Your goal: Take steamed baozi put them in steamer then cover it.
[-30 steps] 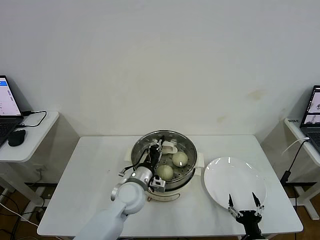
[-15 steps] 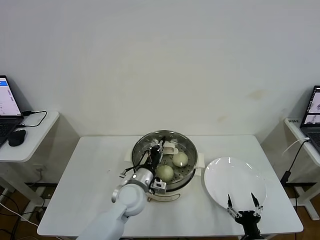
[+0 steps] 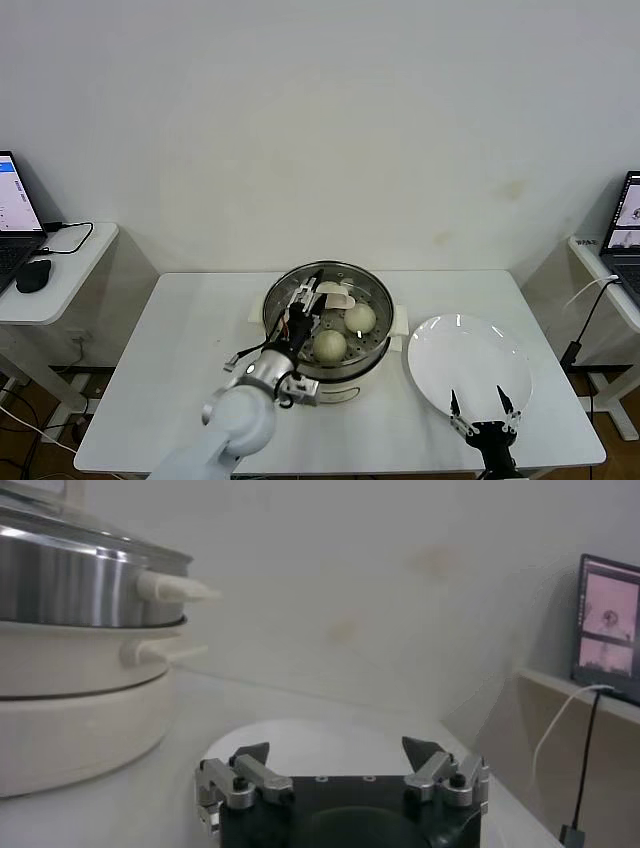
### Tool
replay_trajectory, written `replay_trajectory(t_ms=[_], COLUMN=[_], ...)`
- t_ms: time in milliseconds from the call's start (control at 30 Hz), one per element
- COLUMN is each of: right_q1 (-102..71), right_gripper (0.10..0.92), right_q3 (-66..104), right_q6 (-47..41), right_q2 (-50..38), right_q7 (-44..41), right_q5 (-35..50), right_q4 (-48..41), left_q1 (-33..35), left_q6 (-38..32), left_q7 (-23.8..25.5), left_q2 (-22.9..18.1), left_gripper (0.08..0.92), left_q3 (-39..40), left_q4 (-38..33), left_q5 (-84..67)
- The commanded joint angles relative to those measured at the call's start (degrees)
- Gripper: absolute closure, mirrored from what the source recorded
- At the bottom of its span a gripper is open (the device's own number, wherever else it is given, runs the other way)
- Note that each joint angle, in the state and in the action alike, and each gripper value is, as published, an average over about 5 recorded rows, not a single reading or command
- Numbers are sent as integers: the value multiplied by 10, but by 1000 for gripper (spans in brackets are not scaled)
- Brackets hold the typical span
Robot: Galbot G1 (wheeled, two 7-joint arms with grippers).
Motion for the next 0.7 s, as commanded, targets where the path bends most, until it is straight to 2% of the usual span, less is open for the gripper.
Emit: replay_trajectory(t_ms=[33, 133, 233, 300, 400, 567, 700], right_q1=[-2, -6, -11, -16, -28, -57, -69], right_gripper=[203, 203, 203, 203, 203, 203, 203], right_q3=[-1, -3, -9, -14, -24, -67, -90], right_q6=[2, 4, 11, 16, 19, 24, 33], right_q2=[0, -1, -5, -12, -30, -84, -106], right_q7=[0, 0, 0, 1, 1, 13, 31], right_q5=[-1, 1, 6, 12, 27, 69, 76], right_q4=[3, 8, 13, 17, 24, 30, 27], left_q1=[182, 264, 333, 366, 411, 481, 495], left_q6=[-31, -73, -170, -216, -233, -265, -283], left_q7=[-95, -166, -212, -222, -232, -215, -206], left_q2=[78, 72, 38, 19, 5, 10, -12], left_gripper=[295, 219, 184, 179, 177, 177, 177], left_q3=[-87, -147, -232, -281, -323, -339, -339], left_q4=[-170, -187, -168, -154, -143, -109, -76], left_q5=[-264, -426, -588, -664, -748, -808, -808])
